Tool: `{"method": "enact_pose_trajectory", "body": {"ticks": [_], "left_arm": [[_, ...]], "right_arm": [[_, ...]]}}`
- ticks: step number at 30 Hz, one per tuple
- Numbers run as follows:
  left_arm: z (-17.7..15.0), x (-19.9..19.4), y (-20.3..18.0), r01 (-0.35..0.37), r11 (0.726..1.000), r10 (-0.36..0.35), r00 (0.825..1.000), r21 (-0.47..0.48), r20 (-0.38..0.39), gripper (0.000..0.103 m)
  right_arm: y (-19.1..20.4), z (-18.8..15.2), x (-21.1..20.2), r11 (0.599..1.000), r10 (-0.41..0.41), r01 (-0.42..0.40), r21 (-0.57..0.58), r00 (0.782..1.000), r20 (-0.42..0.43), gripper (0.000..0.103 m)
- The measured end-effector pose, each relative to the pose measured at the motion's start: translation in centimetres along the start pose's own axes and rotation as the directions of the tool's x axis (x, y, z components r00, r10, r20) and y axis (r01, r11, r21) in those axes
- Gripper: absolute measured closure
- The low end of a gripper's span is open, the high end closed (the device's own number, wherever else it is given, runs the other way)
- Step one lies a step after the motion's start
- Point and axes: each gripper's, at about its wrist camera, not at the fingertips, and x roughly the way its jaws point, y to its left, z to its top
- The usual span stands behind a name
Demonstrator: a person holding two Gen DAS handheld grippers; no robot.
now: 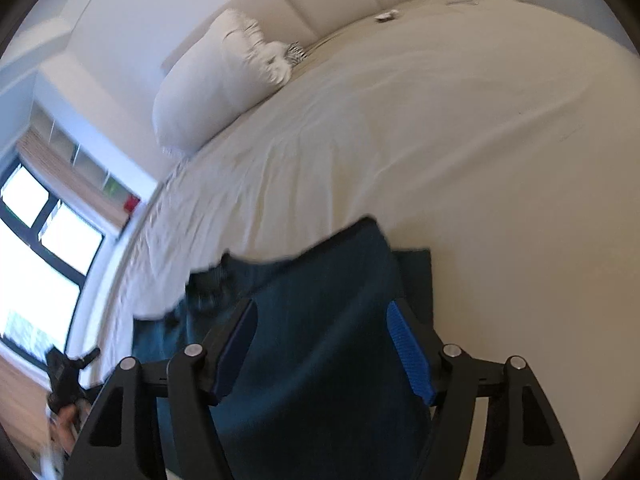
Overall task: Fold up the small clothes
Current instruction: 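Lower the hem onto the sweater and open both grippers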
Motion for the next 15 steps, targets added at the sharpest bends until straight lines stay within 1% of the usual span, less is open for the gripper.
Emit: {"method": "enact_pose_trajectory", "body": {"ticks": [1,2,3,5,7,9,11,12,13,14,15], "left_arm": [[-0.5,0.2,-0.1,-0.017,1.000,0.018,1.000,0.023,-0.008,0.030],[-1.0,0.5,-0.2,-0.032,0.999,0.032,0.999,0.035,-0.016,0.036],[-1.5,0.7,0.0,-0.049,0.998,0.050,0.998,0.043,-0.029,0.039],[-2.9,0.2,1.3,-0.052,0.998,0.054,0.998,0.040,-0.044,0.050],[-3.5,0.2,1.5,-0.042,0.998,0.045,0.998,0.051,-0.045,0.053],[-4.2,0.6,1.3,-0.051,0.994,0.057,0.997,0.093,-0.054,0.053],[-4.9,1.0,1.2,-0.073,0.989,0.082,0.994,0.126,-0.066,0.053],[-5.3,1.2,1.3,-0.069,0.989,0.080,0.994,0.132,-0.076,0.054],[-5.6,1.6,1.2,-0.063,0.989,0.075,0.994,0.132,-0.084,0.057],[-5.9,1.8,1.3,-0.063,0.989,0.075,0.993,0.131,-0.093,0.063],[-6.1,2.1,1.3,-0.074,0.988,0.087,0.991,0.133,-0.101,0.067]], "right_arm": [[-0.1,-0.4,-0.3,1.000,-0.002,0.002,-0.006,1.000,-0.005,0.034],[-0.2,-0.7,-0.5,1.000,-0.004,0.004,-0.008,1.000,-0.008,0.034],[-0.3,-1.0,-0.8,1.000,-0.010,0.010,-0.011,1.000,-0.008,0.034],[-0.6,-1.9,-2.0,1.000,-0.007,0.007,-0.005,1.000,-0.003,0.035],[-1.4,-2.5,-3.0,0.999,0.024,-0.024,0.029,1.000,0.011,0.035],[-2.8,-2.9,-4.0,0.994,0.050,-0.052,0.091,0.998,0.026,0.035],[-4.3,-3.3,-4.8,0.989,0.048,-0.052,0.138,0.998,0.029,0.035],[-4.6,-3.5,-4.9,0.988,0.046,-0.049,0.144,0.999,0.026,0.035],[-4.9,-3.7,-5.0,0.989,0.053,-0.054,0.141,0.999,0.010,0.035],[-5.0,-3.9,-5.0,0.990,0.048,-0.047,0.131,0.999,-0.004,0.035],[-4.9,-4.0,-5.0,0.993,0.034,-0.032,0.117,0.999,-0.015,0.035]]}}
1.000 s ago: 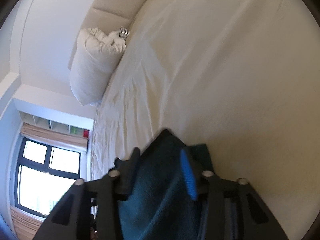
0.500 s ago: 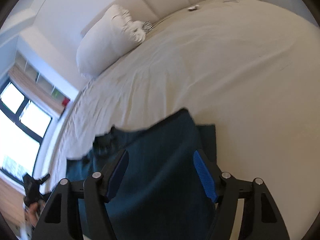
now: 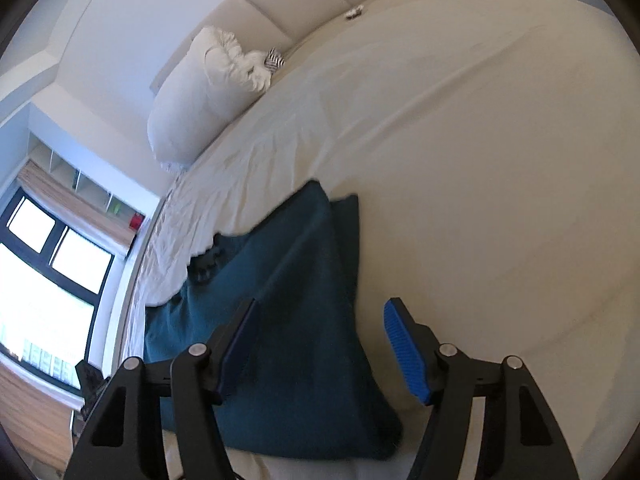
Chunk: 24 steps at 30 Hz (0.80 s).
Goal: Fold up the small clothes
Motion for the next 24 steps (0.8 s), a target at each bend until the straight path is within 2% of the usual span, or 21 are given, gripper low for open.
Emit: {"method": "enact_pose_trajectory", "body": {"ticks": [1,4,6,7,8,10,12,15,19,24], "left_arm": [[0.0,0.3,0.0,-0.010,1.000,0.010,1.000,0.000,-0.006,0.070],[-0.3,0.3,0.0,-0.011,1.000,0.011,1.000,-0.004,-0.009,0.070],[-0.5,0.4,-0.3,-0.020,1.000,0.020,1.000,0.008,-0.010,0.072],[-0.6,0.2,-0.5,-0.030,0.999,0.030,0.999,0.020,-0.011,0.077],[-0.7,0.3,-0.7,-0.048,0.998,0.049,0.999,0.037,-0.010,0.082],[-0.8,0.4,-0.8,-0.057,0.997,0.058,0.998,0.045,-0.012,0.087],[-1.0,0.2,-1.0,-0.063,0.996,0.064,0.998,0.059,-0.010,0.089],[-1.4,-0.2,-1.5,-0.087,0.992,0.088,0.996,0.089,0.002,0.091],[-1.8,-1.0,-1.7,-0.092,0.992,0.090,0.996,0.086,0.019,0.092],[-2.5,-1.2,-0.8,-0.075,0.996,0.073,0.997,0.045,0.039,0.092]], "right_arm": [[0.1,-0.2,0.2,1.000,-0.012,0.012,-0.015,1.000,-0.017,0.035],[0.5,-0.8,0.8,0.999,-0.007,0.005,-0.036,0.999,-0.048,0.037],[1.2,-1.2,1.4,0.997,-0.013,0.008,-0.073,0.997,-0.074,0.045],[1.3,-1.4,1.6,0.996,-0.024,0.016,-0.088,0.996,-0.085,0.048],[1.5,-1.7,2.0,0.994,-0.043,0.032,-0.104,0.994,-0.102,0.054],[1.5,-2.0,2.5,0.992,-0.068,0.054,-0.112,0.990,-0.121,0.064],[1.2,-2.1,2.5,0.992,-0.079,0.067,-0.105,0.990,-0.120,0.082],[1.1,-2.1,2.1,0.992,-0.083,0.071,-0.106,0.991,-0.105,0.093],[1.7,-2.1,1.1,0.991,-0.082,0.075,-0.113,0.995,-0.064,0.095],[0.0,-2.6,1.5,0.997,-0.072,0.070,-0.040,0.995,-0.064,0.096]]}}
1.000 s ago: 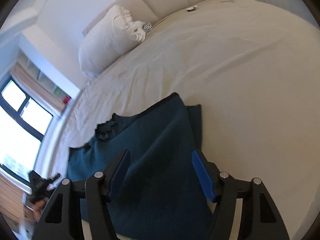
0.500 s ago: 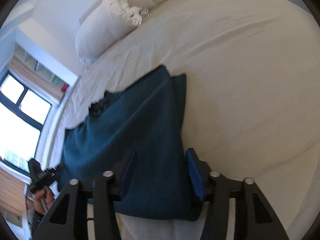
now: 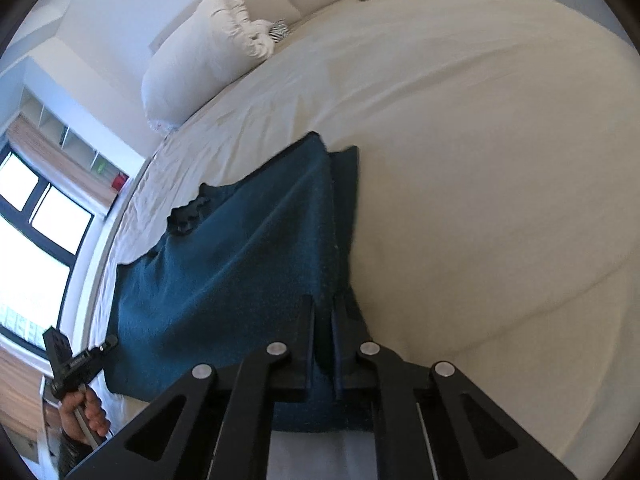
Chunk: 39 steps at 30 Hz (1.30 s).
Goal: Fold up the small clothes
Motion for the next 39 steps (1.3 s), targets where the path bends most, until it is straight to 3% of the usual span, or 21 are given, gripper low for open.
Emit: {"method": "enact_pose_trajectory", "body": {"ticks": [4,10,11,14,15,17,20,23,26,31,35,37,39], "left_arm": [[-1.1,0.0,1.5,0.027,0.998,-0.027,1.000,-0.064,0.015,0.092],[-2.3,-0.3,2.6,0.042,0.993,-0.038,0.999,-0.107,0.039,0.092],[-2.2,-0.3,2.7,0.047,0.993,-0.043,0.998,-0.113,0.038,0.088],[-1.9,-0.4,2.8,0.053,0.993,-0.051,0.999,-0.106,0.017,0.086],[-1.5,-0.9,2.7,0.038,0.994,-0.037,0.999,-0.105,0.012,0.086],[-0.7,-2.6,1.8,-0.043,0.996,0.046,0.998,-0.074,0.039,0.086],[1.3,-5.2,-0.5,-0.091,0.996,0.092,0.987,-0.012,0.131,0.086],[3.5,-4.9,-4.6,-0.083,0.989,0.062,0.985,0.126,0.160,0.085],[5.6,-1.0,-8.6,-0.063,0.966,0.029,0.990,0.249,0.138,0.085],[7.9,6.0,-10.1,-0.127,0.950,0.103,0.990,0.286,0.099,0.085],[8.6,9.3,-6.5,-0.171,0.962,0.158,0.985,0.211,0.074,0.086],[8.6,9.1,-4.2,-0.116,0.983,0.104,0.990,0.139,0.093,0.086],[8.5,8.6,-2.7,-0.074,0.993,0.064,0.992,0.088,0.106,0.086]], "right_arm": [[-3.2,-0.8,1.0,0.993,0.044,-0.044,0.114,0.999,0.007,0.097],[-2.3,-0.8,0.5,0.997,0.004,-0.006,0.081,1.000,0.030,0.097],[-2.2,-0.9,0.4,0.997,0.000,-0.002,0.072,1.000,0.029,0.097],[-1.1,-0.8,-0.1,0.997,-0.070,0.070,0.021,0.997,0.011,0.089],[-0.6,-0.5,-0.6,0.996,-0.088,0.088,0.006,0.996,0.018,0.082],[0.5,0.5,-2.0,0.994,-0.110,0.111,-0.024,0.992,0.061,0.080],[2.3,2.8,-3.0,0.998,-0.039,0.046,-0.048,0.990,0.138,0.060],[5.0,5.4,-1.0,0.992,0.103,-0.092,-0.089,0.986,0.130,0.060],[8.2,6.7,3.8,0.976,0.193,-0.188,-0.108,0.980,0.037,0.060],[9.4,7.8,11.2,0.973,0.229,-0.229,-0.008,0.972,-0.053,0.060],[5.8,8.5,12.6,0.977,0.172,-0.172,0.129,0.985,0.005,0.103],[3.3,8.9,12.1,0.971,0.129,-0.137,0.193,0.990,0.056,0.103],[1.4,8.8,11.3,0.963,0.132,-0.153,0.220,0.985,0.109,0.103]]}}
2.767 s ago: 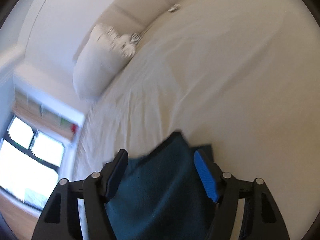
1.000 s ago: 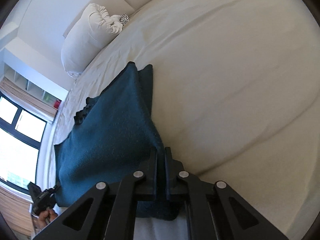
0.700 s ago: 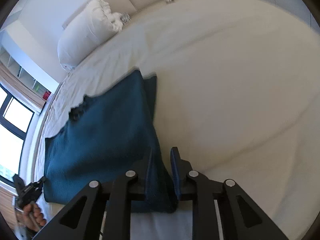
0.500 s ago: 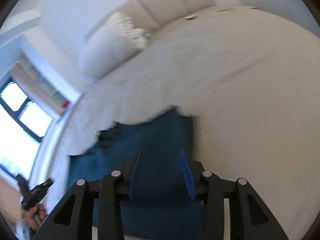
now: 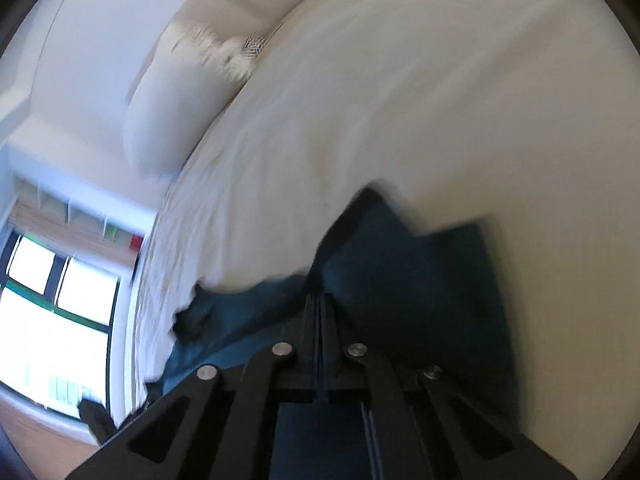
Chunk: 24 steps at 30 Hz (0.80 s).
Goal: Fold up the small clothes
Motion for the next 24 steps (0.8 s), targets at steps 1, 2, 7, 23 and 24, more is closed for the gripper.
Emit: {"method": "enact_pose_trajectory", "body": {"ticks": [1,2,7,23,24], "left_arm": [[0.0,0.0,0.3,0.007,1.000,-0.007,1.000,-0.012,0.004,0.086],[-0.1,0.0,0.6,0.008,1.000,-0.008,1.000,-0.023,0.012,0.086],[-0.7,-0.3,1.4,0.032,0.998,-0.030,0.999,-0.062,0.036,0.086],[-1.1,-0.1,1.6,0.039,0.997,-0.036,0.998,-0.067,0.048,0.086],[-1.2,-0.1,1.5,0.038,0.997,-0.035,0.998,-0.064,0.047,0.086]], "right_arm": [[-0.5,0.2,-0.4,1.000,-0.018,0.018,0.012,1.000,0.022,0.103],[-1.1,0.4,-1.2,0.998,-0.061,0.060,0.023,0.996,0.065,0.103],[-2.9,0.5,-3.1,0.994,-0.077,0.067,0.084,0.990,0.122,0.103],[9.0,-5.2,1.2,0.977,0.069,-0.077,-0.201,0.997,-0.046,0.069],[8.2,-5.3,1.8,0.981,0.039,-0.047,-0.190,0.998,-0.044,0.070]]}}
